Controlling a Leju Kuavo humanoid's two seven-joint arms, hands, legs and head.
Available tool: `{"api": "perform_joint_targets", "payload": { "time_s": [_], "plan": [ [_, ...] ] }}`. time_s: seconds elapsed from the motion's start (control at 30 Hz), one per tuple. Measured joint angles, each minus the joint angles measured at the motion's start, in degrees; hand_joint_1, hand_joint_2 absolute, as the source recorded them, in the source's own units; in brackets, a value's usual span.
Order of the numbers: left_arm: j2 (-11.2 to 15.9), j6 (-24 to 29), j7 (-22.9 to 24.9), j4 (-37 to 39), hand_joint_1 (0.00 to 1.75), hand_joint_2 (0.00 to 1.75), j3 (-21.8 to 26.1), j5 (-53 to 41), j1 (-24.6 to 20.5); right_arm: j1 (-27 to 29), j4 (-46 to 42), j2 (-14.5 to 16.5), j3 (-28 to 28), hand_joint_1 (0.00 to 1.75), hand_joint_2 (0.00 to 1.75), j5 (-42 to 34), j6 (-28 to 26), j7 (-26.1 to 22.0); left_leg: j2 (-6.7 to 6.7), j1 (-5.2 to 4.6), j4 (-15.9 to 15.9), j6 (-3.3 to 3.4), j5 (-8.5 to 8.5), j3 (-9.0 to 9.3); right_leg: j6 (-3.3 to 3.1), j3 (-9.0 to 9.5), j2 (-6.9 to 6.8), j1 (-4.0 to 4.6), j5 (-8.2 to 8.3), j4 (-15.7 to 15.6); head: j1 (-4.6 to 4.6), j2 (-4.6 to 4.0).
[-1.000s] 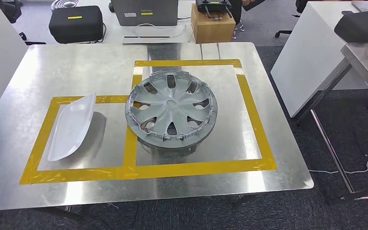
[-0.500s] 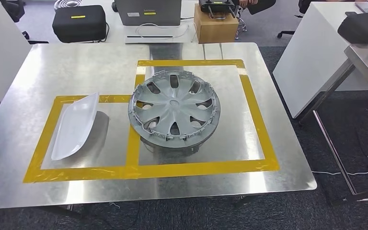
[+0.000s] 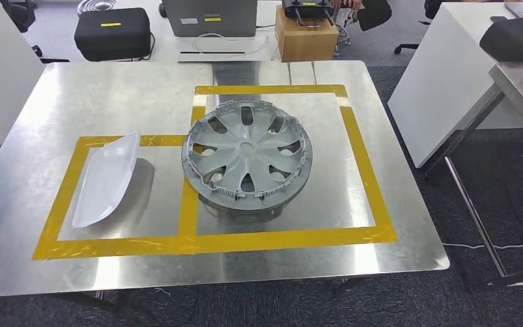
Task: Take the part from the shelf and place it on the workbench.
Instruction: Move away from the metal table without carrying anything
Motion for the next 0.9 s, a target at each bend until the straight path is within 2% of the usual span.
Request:
{"api": "perform_joint_targets", "payload": {
  "time_s": [0.9],
  "plan": [
    [0.01, -0.03, 0.13, 0.91, 0.0, 0.0, -2.48, 0.02, -0.03, -0.01, 0.0, 0.01, 0.0, 0.0, 0.0, 0.0, -0.01, -0.02, 0.03, -0.05, 0.04, 0.02, 0.0, 0.0, 0.06, -0.01, 0.01, -0.03, 0.04, -0.03, 0.0, 0.0]
  ]
}}
